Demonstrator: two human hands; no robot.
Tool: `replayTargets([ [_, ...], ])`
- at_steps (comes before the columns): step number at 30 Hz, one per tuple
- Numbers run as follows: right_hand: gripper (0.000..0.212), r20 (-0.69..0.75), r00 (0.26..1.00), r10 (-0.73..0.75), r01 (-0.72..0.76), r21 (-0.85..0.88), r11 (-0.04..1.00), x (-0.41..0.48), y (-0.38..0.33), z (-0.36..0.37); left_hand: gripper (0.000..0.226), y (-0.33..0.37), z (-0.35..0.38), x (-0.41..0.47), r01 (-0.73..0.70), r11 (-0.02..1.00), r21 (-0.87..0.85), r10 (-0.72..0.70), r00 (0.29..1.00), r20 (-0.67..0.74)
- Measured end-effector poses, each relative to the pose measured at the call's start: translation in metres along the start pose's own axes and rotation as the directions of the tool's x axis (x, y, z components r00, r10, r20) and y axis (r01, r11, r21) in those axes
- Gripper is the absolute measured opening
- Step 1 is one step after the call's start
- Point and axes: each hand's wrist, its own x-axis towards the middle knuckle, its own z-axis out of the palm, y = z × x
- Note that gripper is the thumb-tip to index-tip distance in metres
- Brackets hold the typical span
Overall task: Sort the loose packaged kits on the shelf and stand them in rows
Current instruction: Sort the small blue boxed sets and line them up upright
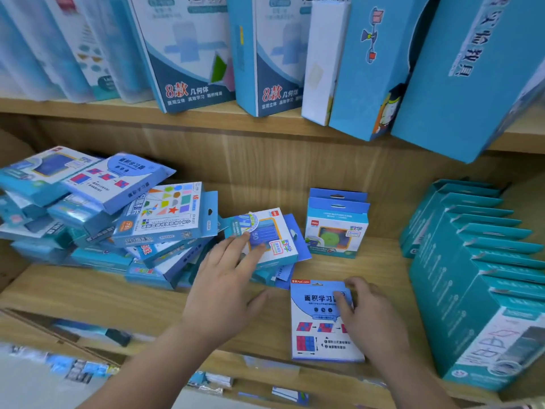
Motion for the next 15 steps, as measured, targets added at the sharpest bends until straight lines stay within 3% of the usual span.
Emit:
replayTargets([
  [4,0.031,0.034,0.999,-0.011,0.009,0.066,0.998,0.01,-0.006,0.009,0.052,-0.017,-0.025,-0.004,-0.002,0.999,-0.035,-0.007,0.962,-0.272],
  [8,0.024,0.043,0.999,-0.026,0.022,0.083,0.996,0.015,-0.018,0.011,0.055,-0.057,-0.053,0.001,0.174,0.984,0.035,-0.147,0.907,-0.395],
  [11,0.02,-0.175,0.984,-0.032,0.064,0.18,0.982,0.015,-0.031,0.004,0.066,-0.089,-0.07,0.001,0.345,0.936,0.069,-0.296,0.878,-0.377],
  [15,0.011,-0.467,0.864,-0.188,0.366,0.327,0.871,0.006,-0.074,-0.008,0.069,-0.128,-0.086,0.003,0.446,0.894,0.05,-0.396,0.837,-0.377],
])
